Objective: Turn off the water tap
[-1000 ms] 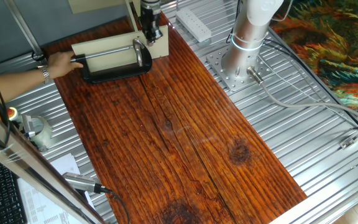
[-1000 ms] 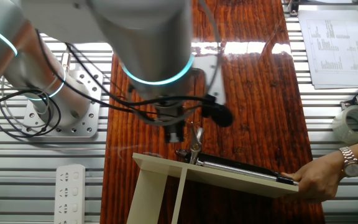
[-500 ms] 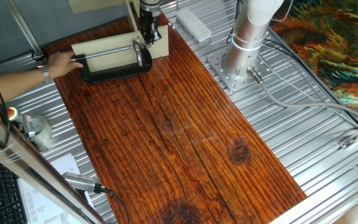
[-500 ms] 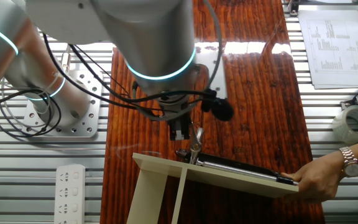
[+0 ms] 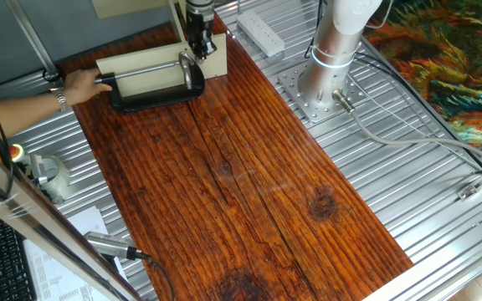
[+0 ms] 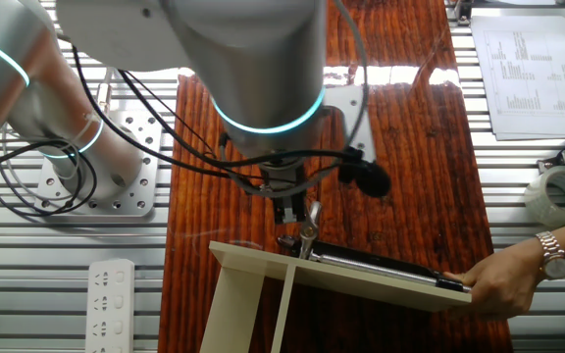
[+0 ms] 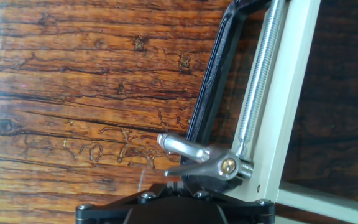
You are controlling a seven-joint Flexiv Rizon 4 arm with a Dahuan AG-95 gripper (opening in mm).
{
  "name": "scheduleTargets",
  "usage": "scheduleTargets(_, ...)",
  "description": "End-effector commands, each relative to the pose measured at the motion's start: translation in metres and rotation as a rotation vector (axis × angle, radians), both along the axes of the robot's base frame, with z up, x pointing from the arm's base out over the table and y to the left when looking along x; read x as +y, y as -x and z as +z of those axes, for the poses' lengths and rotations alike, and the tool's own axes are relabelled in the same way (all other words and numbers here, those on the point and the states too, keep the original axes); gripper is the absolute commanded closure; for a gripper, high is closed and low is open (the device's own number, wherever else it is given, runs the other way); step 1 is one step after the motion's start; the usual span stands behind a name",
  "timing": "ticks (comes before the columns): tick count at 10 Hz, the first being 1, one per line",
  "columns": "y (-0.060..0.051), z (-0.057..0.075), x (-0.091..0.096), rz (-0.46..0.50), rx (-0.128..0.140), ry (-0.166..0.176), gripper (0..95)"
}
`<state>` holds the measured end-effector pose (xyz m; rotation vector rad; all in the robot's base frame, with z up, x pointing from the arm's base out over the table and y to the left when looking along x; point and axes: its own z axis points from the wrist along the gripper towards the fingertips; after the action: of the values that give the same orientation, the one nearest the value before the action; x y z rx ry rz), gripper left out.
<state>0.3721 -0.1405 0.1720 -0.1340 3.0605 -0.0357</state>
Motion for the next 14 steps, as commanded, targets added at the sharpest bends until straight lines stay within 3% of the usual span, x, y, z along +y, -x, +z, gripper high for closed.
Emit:
scheduleTargets(1, -0.002, 0.002, 0.002, -0.008, -0.015, -0.003, 95.0)
scheduleTargets(5, -0.018, 0.002, -0.001, -0.017, -0.033, -0.006, 95.0)
scheduleTargets(10, -0.027, 0.001, -0.005, -0.004, -0.048, -0.011, 95.0)
scheduleTargets(11, -0.027, 0.001, -0.005, -0.003, -0.052, -0.016, 95.0)
scheduleTargets(14, -0.021, 0.009, 0.002, -0.033, -0.031, -0.045, 95.0)
